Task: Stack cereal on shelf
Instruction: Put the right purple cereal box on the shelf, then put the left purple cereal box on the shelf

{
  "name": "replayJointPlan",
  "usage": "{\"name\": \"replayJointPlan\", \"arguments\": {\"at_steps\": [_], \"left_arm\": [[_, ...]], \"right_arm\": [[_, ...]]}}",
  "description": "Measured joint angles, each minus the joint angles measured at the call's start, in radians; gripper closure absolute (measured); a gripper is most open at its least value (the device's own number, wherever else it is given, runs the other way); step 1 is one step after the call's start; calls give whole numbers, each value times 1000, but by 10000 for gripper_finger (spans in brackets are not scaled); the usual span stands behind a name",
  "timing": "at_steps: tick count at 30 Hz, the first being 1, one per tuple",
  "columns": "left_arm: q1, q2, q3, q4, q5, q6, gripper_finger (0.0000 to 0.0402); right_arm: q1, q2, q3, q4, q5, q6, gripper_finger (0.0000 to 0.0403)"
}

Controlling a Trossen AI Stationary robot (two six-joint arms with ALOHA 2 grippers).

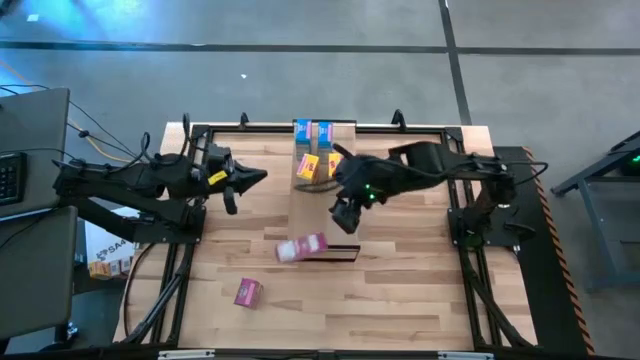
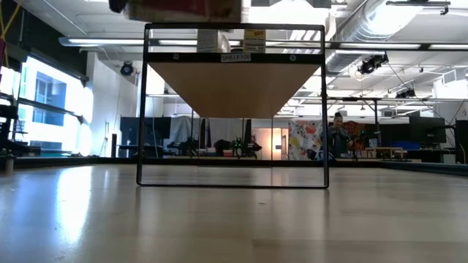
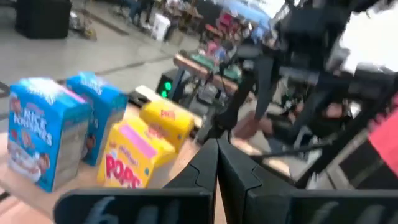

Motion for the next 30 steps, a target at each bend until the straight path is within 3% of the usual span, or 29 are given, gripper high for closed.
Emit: {"name": "replayJointPlan", "arguments": {"at_steps": [5,11,17,25,30], "left_arm": [[-3,-60,0,-129,50,4,402],[-58,-150,0,-200,109,-22,402],[-152,-124,0,-243,122,-143,393],[-337,0,0,-336,316,-409,310],[-455,50,-1,-387,337,-550,231]], "right_arm": [[4,-14,11,-75,-26,6,192],[78,-54,12,-237,158,79,192],[156,-62,12,-301,279,160,192],[224,-61,5,-301,334,247,192],[237,-61,5,-302,378,299,192]]}}
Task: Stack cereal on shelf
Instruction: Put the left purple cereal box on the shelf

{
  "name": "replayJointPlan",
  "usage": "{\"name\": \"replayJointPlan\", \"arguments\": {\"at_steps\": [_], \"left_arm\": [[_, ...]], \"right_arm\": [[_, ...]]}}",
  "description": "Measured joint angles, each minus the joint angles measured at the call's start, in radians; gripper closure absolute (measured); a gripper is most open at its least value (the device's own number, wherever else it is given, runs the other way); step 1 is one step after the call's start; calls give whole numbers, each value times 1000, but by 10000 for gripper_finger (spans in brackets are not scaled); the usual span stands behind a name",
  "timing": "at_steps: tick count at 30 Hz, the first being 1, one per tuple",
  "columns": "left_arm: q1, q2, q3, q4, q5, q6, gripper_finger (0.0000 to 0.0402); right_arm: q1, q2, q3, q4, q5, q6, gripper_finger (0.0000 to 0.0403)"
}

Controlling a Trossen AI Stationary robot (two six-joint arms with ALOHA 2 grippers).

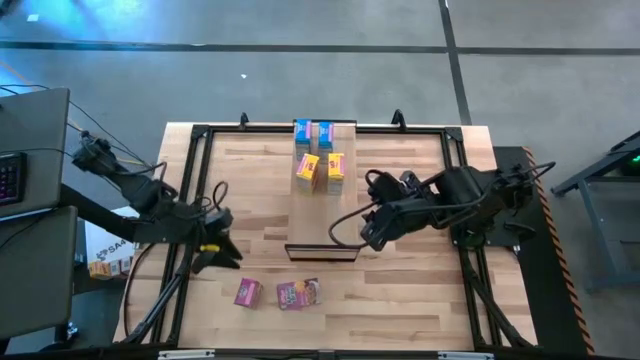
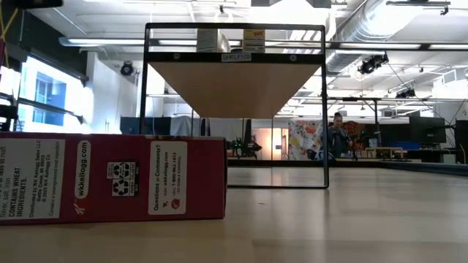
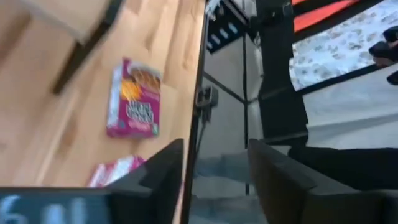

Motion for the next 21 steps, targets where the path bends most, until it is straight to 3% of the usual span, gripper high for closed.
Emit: {"name": "replayJointPlan", "arguments": {"at_steps": [7,13,16,21], "left_arm": [[-101,30,0,-65,1,-88,139],[-135,26,0,-338,-44,-409,122],[-211,6,0,-328,-128,-549,123],[-322,54,1,-255,-262,-754,123]], "right_arm": [[45,0,0,0,-1,102,192],[93,-7,-32,4,31,159,192],[95,-70,-175,4,-23,196,192],[123,-286,-532,22,-77,384,192]]}}
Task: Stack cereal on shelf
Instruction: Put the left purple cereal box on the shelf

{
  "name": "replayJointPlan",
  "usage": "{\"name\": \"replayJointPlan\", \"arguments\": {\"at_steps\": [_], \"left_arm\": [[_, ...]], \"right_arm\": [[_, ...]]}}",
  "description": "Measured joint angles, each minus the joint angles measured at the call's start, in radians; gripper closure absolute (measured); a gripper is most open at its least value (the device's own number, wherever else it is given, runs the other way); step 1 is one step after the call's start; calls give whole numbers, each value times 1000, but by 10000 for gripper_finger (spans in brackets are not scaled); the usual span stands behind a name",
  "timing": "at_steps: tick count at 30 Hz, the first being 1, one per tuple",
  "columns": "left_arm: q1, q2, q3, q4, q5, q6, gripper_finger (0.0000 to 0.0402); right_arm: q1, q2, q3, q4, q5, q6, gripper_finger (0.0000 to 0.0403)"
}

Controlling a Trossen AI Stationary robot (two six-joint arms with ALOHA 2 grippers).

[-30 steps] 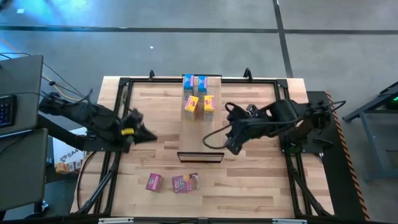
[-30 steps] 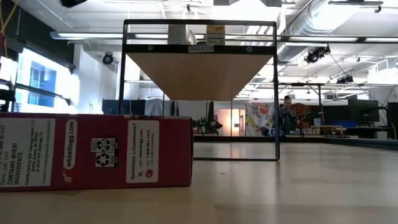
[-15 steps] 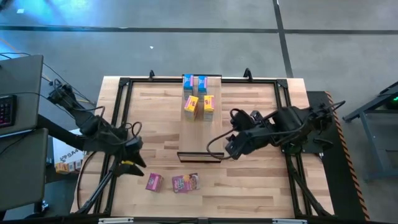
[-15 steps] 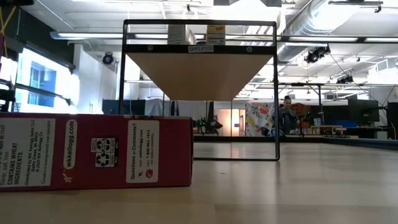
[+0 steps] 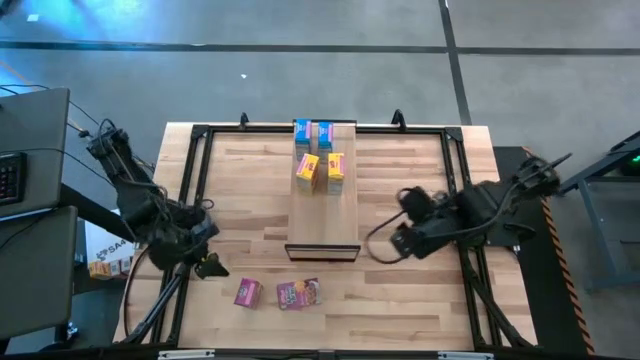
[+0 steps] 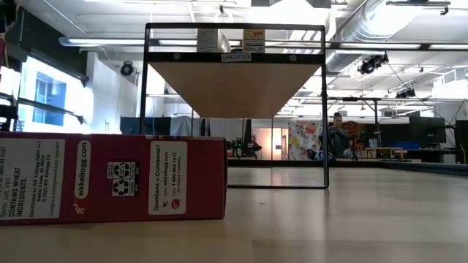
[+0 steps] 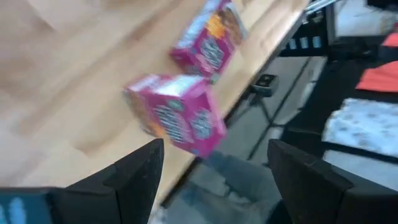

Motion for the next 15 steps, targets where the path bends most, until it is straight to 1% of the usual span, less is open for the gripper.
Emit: {"name": "replayJointPlan", "arguments": {"at_steps": [2,4,7,10,13,15], "left_arm": [[-24,48,5,43,-10,-52,123],[-36,124,35,44,-7,-81,123],[-27,249,124,-26,-2,-107,123],[-2,362,221,-143,-3,-139,123],[23,455,303,-176,11,-147,123],[40,513,333,-207,30,-164,123]], "right_arm": [[24,-88,-123,41,4,73,192],[49,-169,-226,107,13,121,192],[75,-262,-347,214,32,130,192],[87,-322,-434,277,35,126,192],[89,-354,-490,305,24,100,192],[89,-364,-505,305,25,75,192]]}}
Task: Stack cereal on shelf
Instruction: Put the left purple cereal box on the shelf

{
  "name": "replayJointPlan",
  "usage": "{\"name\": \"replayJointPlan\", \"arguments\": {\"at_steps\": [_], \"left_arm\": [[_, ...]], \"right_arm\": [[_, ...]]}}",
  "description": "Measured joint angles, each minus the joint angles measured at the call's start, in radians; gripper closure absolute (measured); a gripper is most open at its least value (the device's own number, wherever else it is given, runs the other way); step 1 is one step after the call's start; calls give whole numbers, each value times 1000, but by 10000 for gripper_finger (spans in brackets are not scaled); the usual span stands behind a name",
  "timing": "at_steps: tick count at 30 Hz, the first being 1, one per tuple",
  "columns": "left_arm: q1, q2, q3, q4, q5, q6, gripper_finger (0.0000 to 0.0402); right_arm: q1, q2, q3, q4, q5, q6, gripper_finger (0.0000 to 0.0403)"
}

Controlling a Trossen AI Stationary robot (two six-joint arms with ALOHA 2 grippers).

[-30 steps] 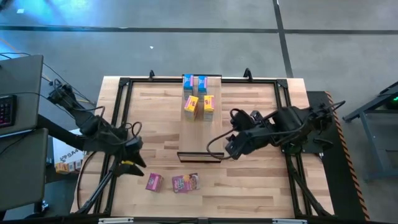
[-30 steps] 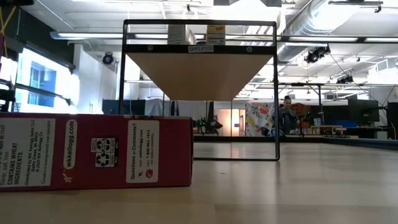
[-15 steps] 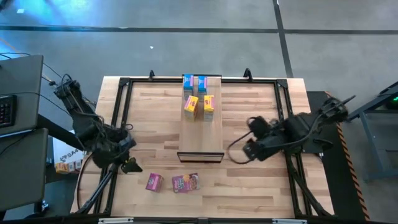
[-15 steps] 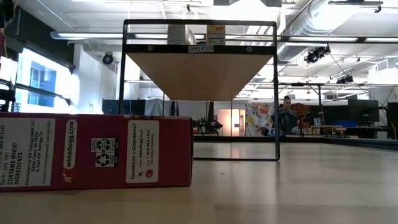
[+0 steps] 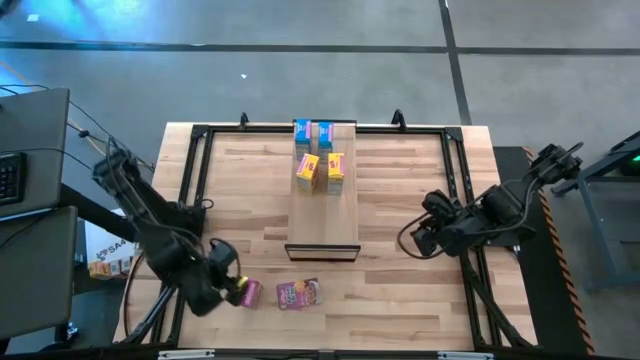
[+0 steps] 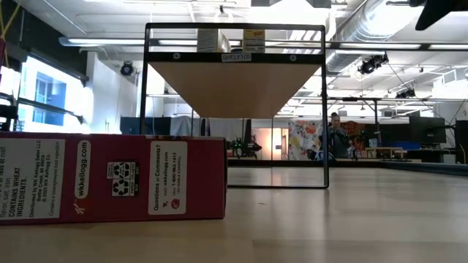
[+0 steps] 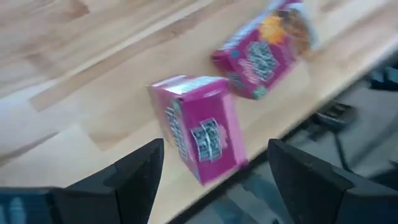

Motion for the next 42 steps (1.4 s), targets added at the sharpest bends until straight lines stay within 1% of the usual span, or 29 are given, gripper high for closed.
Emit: {"name": "replayJointPlan", "arguments": {"at_steps": [4,7,14,21,24,28,32,36,39,42], "left_arm": [[25,83,47,4,10,-26,123],[40,134,59,-8,26,-41,123],[53,193,62,15,56,-77,123],[59,257,62,7,119,-71,126],[60,286,62,10,133,-63,138],[64,290,62,15,136,-57,180],[73,257,62,-8,136,-23,248],[76,176,62,-70,125,21,311],[79,75,62,-113,124,47,329],[84,-53,61,-111,79,61,324]], "right_arm": [[0,-4,-9,4,9,-50,192],[0,-4,-9,5,9,-88,192],[0,-4,-9,13,19,-136,192],[0,-4,-9,12,36,-148,192],[0,-4,-9,12,47,-147,192],[0,-4,-9,14,52,-147,192],[0,-4,-9,14,53,-146,192],[0,-4,-9,14,54,-145,192],[0,-4,-9,14,54,-145,192],[0,-4,-9,14,60,-146,192]]}}
